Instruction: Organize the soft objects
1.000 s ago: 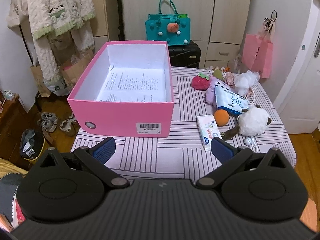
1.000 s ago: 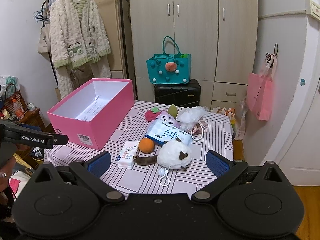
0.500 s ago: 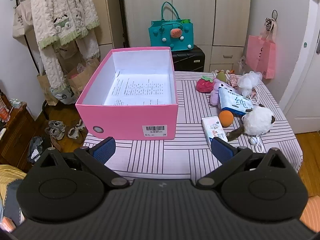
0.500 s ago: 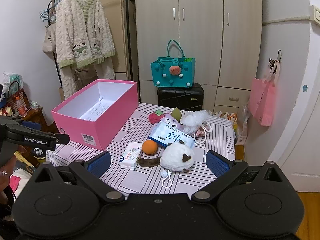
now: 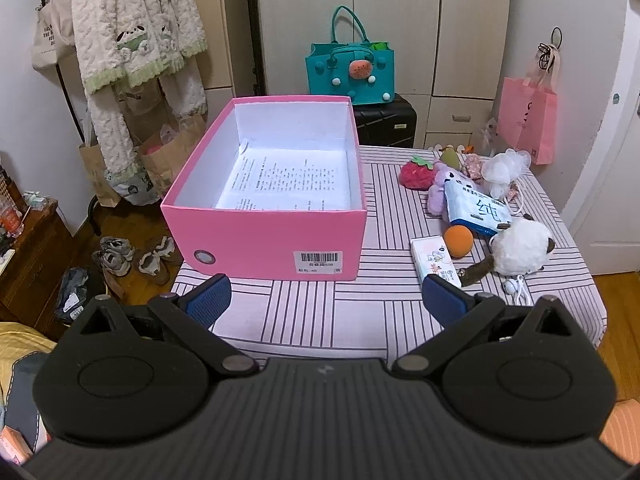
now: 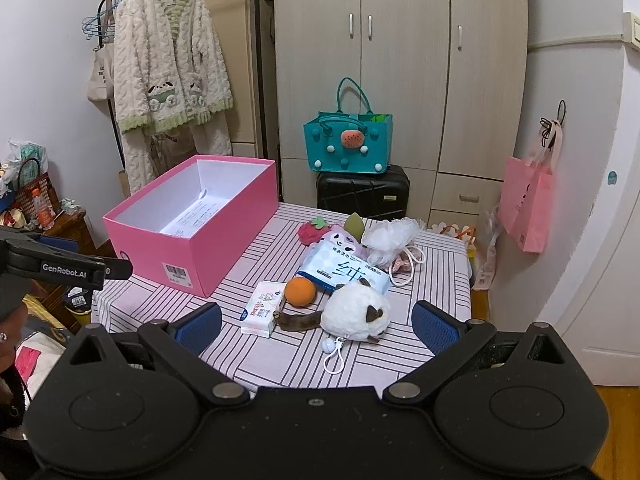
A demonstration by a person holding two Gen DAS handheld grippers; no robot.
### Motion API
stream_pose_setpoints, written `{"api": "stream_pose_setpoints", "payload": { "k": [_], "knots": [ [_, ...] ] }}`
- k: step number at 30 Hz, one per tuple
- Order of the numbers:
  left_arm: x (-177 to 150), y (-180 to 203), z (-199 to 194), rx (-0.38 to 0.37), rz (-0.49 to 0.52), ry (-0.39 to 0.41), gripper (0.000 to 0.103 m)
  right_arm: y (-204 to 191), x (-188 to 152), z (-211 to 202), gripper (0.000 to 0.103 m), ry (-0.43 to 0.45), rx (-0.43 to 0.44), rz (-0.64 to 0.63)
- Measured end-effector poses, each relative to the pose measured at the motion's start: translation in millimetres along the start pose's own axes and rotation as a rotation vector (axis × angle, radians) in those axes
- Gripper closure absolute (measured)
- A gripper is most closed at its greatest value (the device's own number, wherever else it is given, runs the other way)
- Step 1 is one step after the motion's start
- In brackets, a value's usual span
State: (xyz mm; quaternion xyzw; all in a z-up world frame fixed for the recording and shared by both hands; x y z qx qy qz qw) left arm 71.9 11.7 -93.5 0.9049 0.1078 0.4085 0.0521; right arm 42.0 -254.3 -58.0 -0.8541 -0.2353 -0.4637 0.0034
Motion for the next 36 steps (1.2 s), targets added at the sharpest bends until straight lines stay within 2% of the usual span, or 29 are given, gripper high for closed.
{"api": "stream_pose_setpoints", "payload": {
  "k": [13,28,30,36],
  "knots": [
    [6.8,-0.7,-0.5,-0.021,-0.022,-0.011,0.000,7.7,0.8,2.8,0.000,-0.005,0.005,0.007],
    [25.9,22.5,2.1,-0.059,0.038,0.026,0.000,15.2,13.1,15.4,0.000,0.002,0.011,-0.009],
    [28.6,26.7,5.5,-0.063,0.048,0.034,0.000,17.5,14.7,18.4,0.000,0.015,0.009,-0.015],
    [22.9,38.2,29.1,-0.067,0.083,0.063,0.000,24.1,16.6,34.0,0.000,0.138,0.041,-0.035]
  ]
}}
Point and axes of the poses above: each gripper's, at about its wrist camera, not at the fingertips, and z roughly the way its jaws point, y to its right, x to its top, the point moved 10 cm from there along z, roughly the way its jaws point, and after that the axes turned 15 degrees about -z, right-handed, at the moved point
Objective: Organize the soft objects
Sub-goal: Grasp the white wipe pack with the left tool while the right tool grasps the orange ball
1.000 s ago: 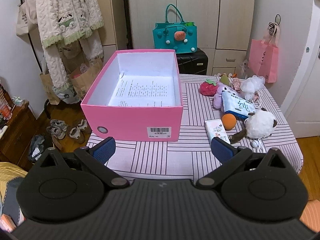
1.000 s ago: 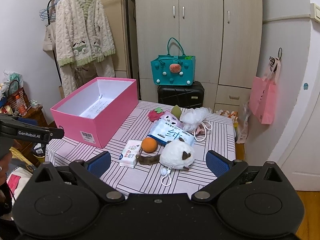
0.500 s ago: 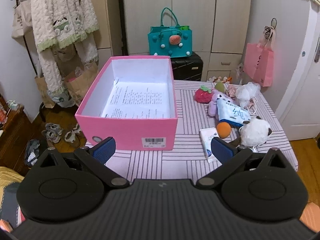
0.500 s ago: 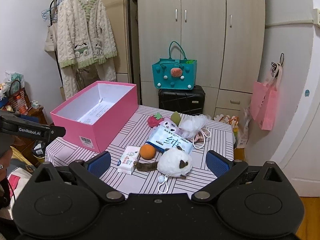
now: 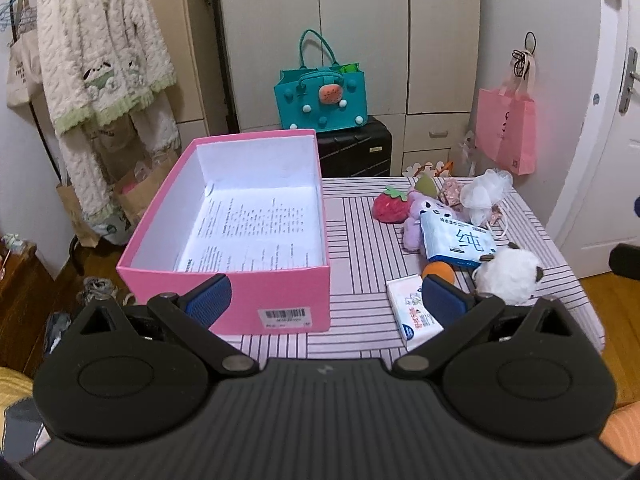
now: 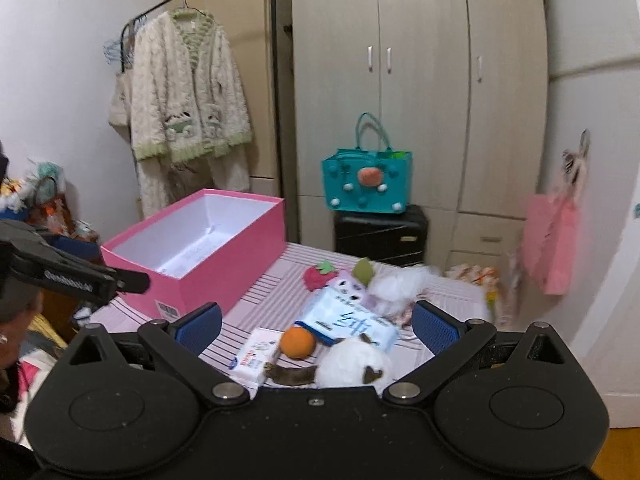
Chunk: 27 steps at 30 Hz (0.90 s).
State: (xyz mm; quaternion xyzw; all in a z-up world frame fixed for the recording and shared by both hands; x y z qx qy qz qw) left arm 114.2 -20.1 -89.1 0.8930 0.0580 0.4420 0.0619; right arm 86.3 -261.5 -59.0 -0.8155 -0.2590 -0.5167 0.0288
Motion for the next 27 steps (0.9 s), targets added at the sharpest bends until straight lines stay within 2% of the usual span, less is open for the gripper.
{"api": "stream_pose_setpoints", "payload": {
  "k": [4,5,7,8,12,13,18,22,27],
  "knots": [
    [-7.3,6.8,20.0,-0.031,0.014,0.005,0.000,4.3,-10.6,27.1,0.001,-0.003,0.092,0.051],
    [-9.4,9.2,24.7,-0.042,0.017,0.008,0.000,4.1,-14.2,35.3,0.002,-0.014,0.103,0.047],
    [-16.0,13.8,34.6,-0.065,0.025,0.012,0.000,1.1,-20.8,50.1,0.010,-0.037,0.103,0.015],
    [-19.6,17.0,39.4,-0.076,0.033,0.013,0.000,-0.3,-23.1,56.2,0.010,-0.045,0.097,-0.003],
    [-41.0,33.9,58.1,-0.125,0.091,-0.005,0.001,-5.1,-30.7,80.6,0.032,-0.078,0.098,-0.062],
    [-45.4,37.6,62.0,-0.135,0.104,-0.015,0.002,-6.9,-31.7,86.8,0.039,-0.085,0.114,-0.067],
    [-63.9,46.8,83.9,-0.161,0.106,-0.078,0.003,-16.7,-35.6,112.1,0.060,-0.110,0.234,-0.046],
    [-82.1,54.2,95.1,-0.209,0.120,-0.116,0.011,-25.1,-41.5,134.0,0.069,-0.136,0.301,-0.022],
    [-92.9,63.8,108.1,-0.239,0.149,-0.137,0.025,-34.9,-46.9,154.7,0.068,-0.167,0.306,-0.048]
  ]
}}
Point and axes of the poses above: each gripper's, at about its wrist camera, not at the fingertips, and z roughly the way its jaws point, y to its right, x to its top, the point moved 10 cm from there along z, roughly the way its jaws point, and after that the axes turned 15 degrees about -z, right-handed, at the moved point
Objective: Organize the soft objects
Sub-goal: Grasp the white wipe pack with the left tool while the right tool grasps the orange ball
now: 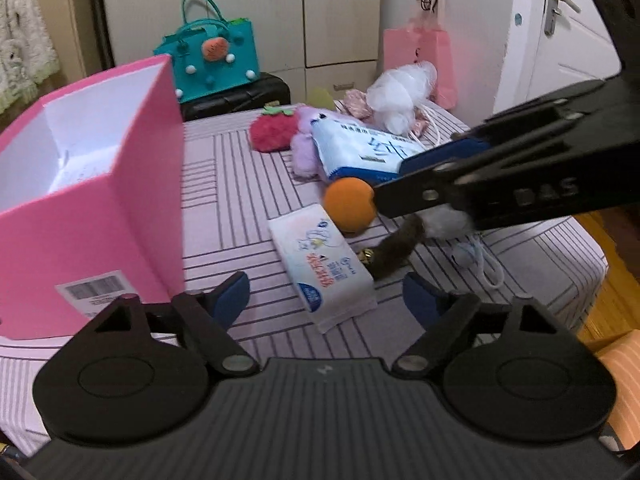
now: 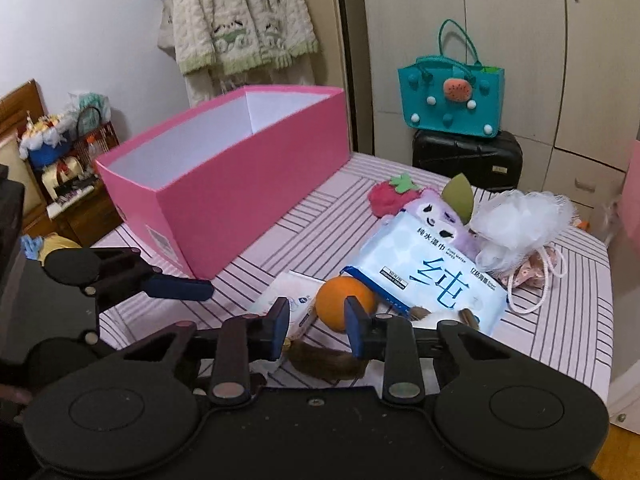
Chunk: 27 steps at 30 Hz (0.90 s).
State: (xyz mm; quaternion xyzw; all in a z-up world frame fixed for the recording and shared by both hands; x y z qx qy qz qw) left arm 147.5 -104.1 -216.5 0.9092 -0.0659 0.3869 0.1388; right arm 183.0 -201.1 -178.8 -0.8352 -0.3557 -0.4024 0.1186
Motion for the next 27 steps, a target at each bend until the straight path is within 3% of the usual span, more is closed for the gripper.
{"api": "stream_pose_setpoints", "payload": {
  "k": [4,9,15,18,27],
  "knots": [
    [-0.9,-4.6,14.2,0.013,-0.002,0.000,0.039,4.0,-1.1,17.4,0.068,-0.035,-0.022,0.017],
    [-1.6,-7.9,15.5,-0.065,-0.030,-0.021,0.057,8.3,-0.5,32.4,0.065,-0.081,-0.058,0.010],
    [-3.3,-13.7,11.5,-0.063,-0.033,-0.028,0.060,12.6,-1.3,49.9,0.061,-0.128,-0.115,-0.005],
    [-3.6,-15.2,11.1,-0.040,-0.015,-0.030,0.060,11.7,-0.2,51.2,0.065,-0.126,-0.121,-0.008],
    [2.5,-12.8,22.6,-0.009,-0.035,-0.047,0.056,3.9,-4.0,29.0,0.066,-0.142,-0.104,-0.050]
  ]
}}
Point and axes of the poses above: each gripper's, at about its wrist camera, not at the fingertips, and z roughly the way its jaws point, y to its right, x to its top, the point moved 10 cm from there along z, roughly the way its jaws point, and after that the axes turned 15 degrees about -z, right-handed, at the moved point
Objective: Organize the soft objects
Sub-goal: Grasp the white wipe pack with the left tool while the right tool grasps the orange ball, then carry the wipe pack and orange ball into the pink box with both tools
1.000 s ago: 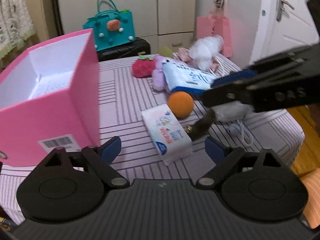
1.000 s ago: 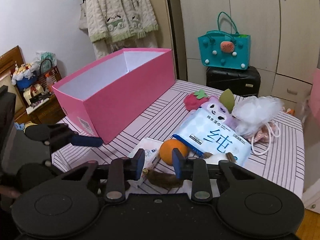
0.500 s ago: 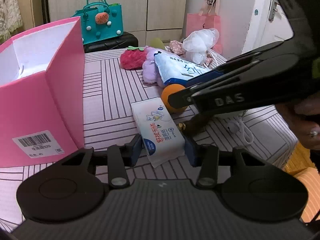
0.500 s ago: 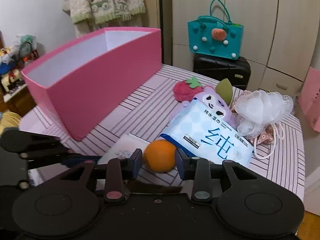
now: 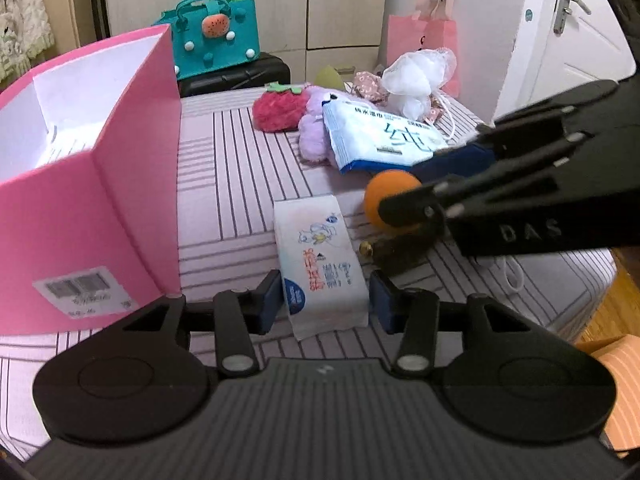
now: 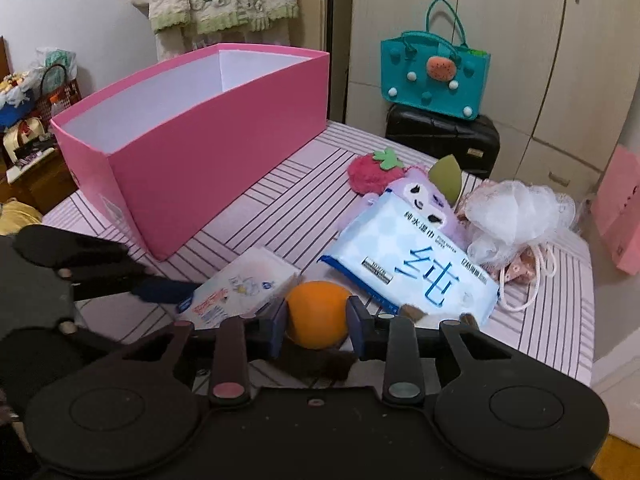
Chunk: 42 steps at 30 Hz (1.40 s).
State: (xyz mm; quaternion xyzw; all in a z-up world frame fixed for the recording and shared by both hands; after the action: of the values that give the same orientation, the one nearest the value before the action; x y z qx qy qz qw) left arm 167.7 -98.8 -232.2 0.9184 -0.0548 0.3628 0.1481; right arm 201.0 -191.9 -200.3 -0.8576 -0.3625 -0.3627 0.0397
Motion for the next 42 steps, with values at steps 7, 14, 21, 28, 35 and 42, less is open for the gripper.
{"api": "stream_pose_setpoints", "payload": {
  "k": [7,14,21,28,35,42],
  "knots": [
    [7.5,6.5,8.3,0.020,-0.008,0.050,0.046,3.7,-4.2,8.1,0.062,-0.027,0.014,0.010],
    [13.0,3.3,10.8,-0.038,-0.092,0.065,0.033,3.9,1.2,7.8,0.061,-0.034,0.019,0.015],
    [9.3,0.3,10.5,-0.005,-0.063,0.060,0.061,4.5,1.0,17.7,0.048,-0.067,0.029,-0.008],
    [3.3,-7.4,-0.8,-0.018,-0.104,0.050,0.063,-1.7,3.4,18.3,0.060,-0.042,0.039,-0.048],
    [0.8,-5.3,-17.2,-0.031,-0.085,0.037,0.064,-6.5,7.6,-2.4,0.061,0.020,0.026,-0.031],
    [0.0,-0.9,-43.1,-0.063,-0.031,0.012,0.064,-17.0,5.6,-26.6,0.061,0.042,0.017,-0.033]
  ]
}}
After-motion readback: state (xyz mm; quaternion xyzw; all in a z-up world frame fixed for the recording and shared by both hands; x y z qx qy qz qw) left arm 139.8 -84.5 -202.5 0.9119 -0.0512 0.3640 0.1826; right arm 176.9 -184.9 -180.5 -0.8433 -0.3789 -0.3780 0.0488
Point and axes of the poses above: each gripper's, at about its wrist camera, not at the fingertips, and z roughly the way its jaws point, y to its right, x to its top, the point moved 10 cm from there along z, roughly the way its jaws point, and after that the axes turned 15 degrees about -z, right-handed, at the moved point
